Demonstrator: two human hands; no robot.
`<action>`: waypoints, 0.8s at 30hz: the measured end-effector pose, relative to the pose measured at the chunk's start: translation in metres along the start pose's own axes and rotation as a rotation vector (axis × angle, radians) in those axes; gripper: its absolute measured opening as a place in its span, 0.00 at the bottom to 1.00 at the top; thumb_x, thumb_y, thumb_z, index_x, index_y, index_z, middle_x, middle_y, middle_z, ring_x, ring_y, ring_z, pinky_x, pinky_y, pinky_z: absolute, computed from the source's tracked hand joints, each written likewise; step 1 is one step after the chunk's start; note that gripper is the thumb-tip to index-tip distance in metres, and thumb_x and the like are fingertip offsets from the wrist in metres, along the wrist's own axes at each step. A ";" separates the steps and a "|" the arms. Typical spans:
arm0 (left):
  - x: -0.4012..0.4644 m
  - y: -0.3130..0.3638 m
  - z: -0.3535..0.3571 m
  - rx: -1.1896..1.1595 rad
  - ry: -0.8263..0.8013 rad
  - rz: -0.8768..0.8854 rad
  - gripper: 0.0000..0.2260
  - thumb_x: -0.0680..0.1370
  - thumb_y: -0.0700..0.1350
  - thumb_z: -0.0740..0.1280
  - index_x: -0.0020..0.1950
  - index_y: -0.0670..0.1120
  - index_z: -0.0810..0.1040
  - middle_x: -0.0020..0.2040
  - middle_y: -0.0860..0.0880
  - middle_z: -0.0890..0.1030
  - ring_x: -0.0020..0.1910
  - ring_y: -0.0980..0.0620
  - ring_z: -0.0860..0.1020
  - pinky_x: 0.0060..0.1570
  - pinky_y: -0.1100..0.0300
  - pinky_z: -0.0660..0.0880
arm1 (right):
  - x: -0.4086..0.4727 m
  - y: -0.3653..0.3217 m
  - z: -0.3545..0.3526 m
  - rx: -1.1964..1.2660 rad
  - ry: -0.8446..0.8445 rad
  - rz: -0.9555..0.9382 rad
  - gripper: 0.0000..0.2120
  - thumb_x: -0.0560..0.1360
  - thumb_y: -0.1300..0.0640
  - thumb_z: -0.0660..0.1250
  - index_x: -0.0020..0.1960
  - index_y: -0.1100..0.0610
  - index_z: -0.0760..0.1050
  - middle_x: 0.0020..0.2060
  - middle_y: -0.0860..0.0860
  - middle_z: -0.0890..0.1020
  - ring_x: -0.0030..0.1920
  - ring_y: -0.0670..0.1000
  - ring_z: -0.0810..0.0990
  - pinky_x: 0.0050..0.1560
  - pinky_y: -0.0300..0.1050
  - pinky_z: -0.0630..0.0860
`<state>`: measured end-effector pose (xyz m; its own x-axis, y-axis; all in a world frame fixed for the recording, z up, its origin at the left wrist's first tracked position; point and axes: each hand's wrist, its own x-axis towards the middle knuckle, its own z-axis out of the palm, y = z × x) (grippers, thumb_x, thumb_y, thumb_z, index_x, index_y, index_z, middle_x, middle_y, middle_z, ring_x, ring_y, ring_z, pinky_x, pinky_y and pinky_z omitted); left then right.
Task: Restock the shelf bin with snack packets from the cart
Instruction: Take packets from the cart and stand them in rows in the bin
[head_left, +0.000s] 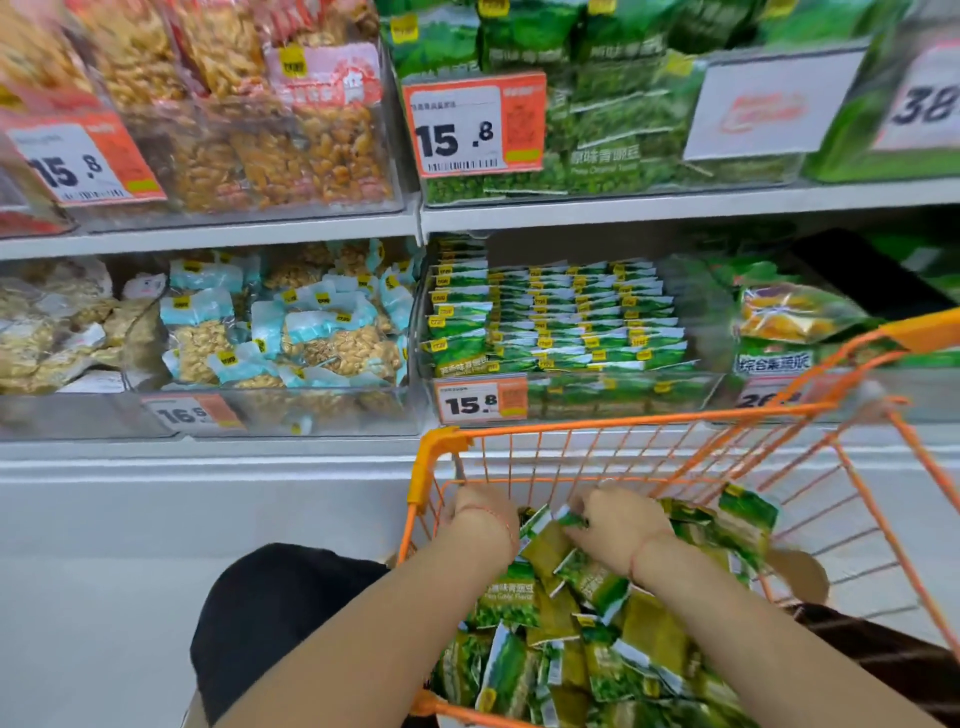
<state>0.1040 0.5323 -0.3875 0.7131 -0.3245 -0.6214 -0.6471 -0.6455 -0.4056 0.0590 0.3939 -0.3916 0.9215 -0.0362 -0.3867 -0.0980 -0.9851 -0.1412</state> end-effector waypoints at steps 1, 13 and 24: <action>0.003 0.001 0.005 0.004 -0.003 -0.018 0.14 0.78 0.40 0.63 0.63 0.44 0.77 0.54 0.46 0.79 0.50 0.44 0.79 0.33 0.57 0.72 | 0.000 0.001 0.001 0.023 0.002 0.000 0.20 0.78 0.42 0.59 0.63 0.52 0.72 0.59 0.54 0.75 0.61 0.55 0.74 0.55 0.45 0.72; -0.015 -0.015 -0.008 -0.319 0.142 0.043 0.07 0.77 0.43 0.62 0.51 0.41 0.76 0.52 0.42 0.78 0.51 0.43 0.78 0.45 0.52 0.75 | 0.003 -0.016 0.007 0.194 -0.182 -0.143 0.11 0.70 0.47 0.71 0.47 0.49 0.72 0.42 0.49 0.75 0.47 0.52 0.75 0.44 0.43 0.71; -0.080 -0.062 -0.039 -1.297 0.301 0.144 0.16 0.65 0.56 0.69 0.38 0.43 0.78 0.39 0.43 0.79 0.37 0.52 0.79 0.38 0.58 0.77 | -0.039 0.029 -0.093 1.025 -0.008 -0.129 0.16 0.76 0.58 0.64 0.62 0.50 0.65 0.49 0.48 0.73 0.50 0.50 0.74 0.51 0.47 0.74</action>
<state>0.0975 0.5711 -0.2871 0.8005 -0.4748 -0.3658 -0.1187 -0.7237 0.6798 0.0554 0.3516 -0.2958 0.9455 0.0646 -0.3193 -0.2754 -0.3647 -0.8894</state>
